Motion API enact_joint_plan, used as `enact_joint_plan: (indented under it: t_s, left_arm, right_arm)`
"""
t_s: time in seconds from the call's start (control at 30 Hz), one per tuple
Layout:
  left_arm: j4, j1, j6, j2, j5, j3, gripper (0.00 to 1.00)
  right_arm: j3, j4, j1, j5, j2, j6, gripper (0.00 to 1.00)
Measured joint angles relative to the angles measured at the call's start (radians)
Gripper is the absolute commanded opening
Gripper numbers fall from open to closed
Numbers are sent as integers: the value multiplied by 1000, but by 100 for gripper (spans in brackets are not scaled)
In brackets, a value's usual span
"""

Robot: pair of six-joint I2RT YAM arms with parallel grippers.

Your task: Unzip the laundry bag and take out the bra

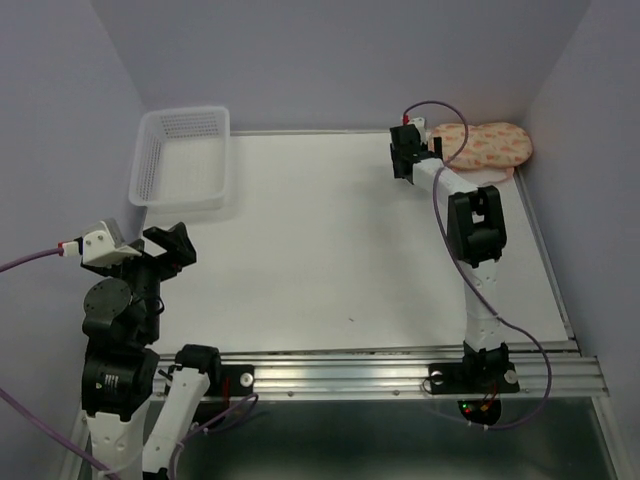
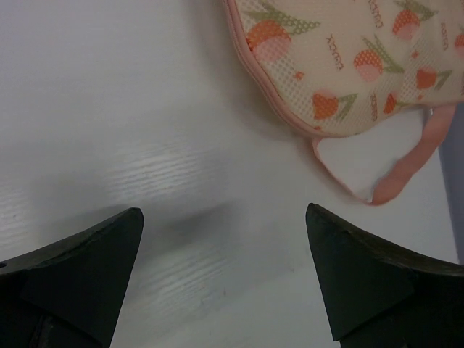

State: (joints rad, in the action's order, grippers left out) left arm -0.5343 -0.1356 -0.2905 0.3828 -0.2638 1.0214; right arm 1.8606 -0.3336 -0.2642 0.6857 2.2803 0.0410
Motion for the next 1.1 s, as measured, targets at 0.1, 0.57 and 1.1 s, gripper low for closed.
enact_joint_plan:
  t_s: [0.1, 0.57, 1.1]
  left_arm:
    - [0, 0, 9, 16, -3, 24, 99]
    - [-1, 0, 46, 150, 16, 76, 99]
    - [22, 0, 30, 185, 35, 64, 99]
  right_arm:
    - [55, 93, 3, 68, 115, -146, 100]
    - [150, 744, 51, 265, 360, -838, 99]
    - [72, 773, 106, 197, 371, -825, 1]
